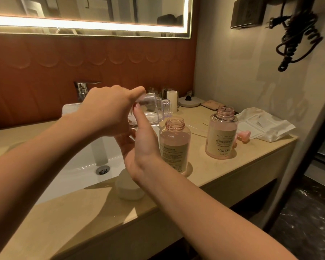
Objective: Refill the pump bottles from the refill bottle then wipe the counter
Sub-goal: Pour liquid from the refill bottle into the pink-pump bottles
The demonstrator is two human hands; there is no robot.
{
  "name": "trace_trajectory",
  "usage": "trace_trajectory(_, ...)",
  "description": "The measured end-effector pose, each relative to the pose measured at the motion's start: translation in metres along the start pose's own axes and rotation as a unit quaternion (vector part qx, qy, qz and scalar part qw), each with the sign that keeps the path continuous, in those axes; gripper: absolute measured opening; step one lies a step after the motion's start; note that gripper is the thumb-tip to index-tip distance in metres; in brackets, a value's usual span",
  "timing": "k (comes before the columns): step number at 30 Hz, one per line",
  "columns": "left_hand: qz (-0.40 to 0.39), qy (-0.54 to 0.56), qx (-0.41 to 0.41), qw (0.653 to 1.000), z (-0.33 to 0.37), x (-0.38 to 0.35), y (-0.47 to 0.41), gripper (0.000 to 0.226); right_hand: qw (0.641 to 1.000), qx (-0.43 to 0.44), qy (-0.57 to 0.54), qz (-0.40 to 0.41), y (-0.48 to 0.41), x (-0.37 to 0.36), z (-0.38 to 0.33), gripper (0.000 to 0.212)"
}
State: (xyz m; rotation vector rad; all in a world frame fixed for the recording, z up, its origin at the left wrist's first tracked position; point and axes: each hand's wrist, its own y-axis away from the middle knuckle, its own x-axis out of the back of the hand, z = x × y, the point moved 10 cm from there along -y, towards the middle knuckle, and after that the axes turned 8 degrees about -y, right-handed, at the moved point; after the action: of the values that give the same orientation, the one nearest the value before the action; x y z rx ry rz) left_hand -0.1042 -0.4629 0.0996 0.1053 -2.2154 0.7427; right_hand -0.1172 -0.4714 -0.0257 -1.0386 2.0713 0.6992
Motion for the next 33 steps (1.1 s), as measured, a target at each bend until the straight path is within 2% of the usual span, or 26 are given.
trace_trajectory(28, -0.046, -0.023, -0.023, 0.998, 0.0072, 0.0013, -0.0049, 0.076, 0.998, -0.009, -0.057, 0.002, 0.0096, -0.0014, -0.0078, 0.051)
trace_trajectory(33, -0.04, -0.032, -0.026, 0.998, 0.0081, 0.0018, -0.0081, 0.077, 0.997, -0.012, -0.072, -0.002, 0.0087, -0.0019, -0.0083, 0.054)
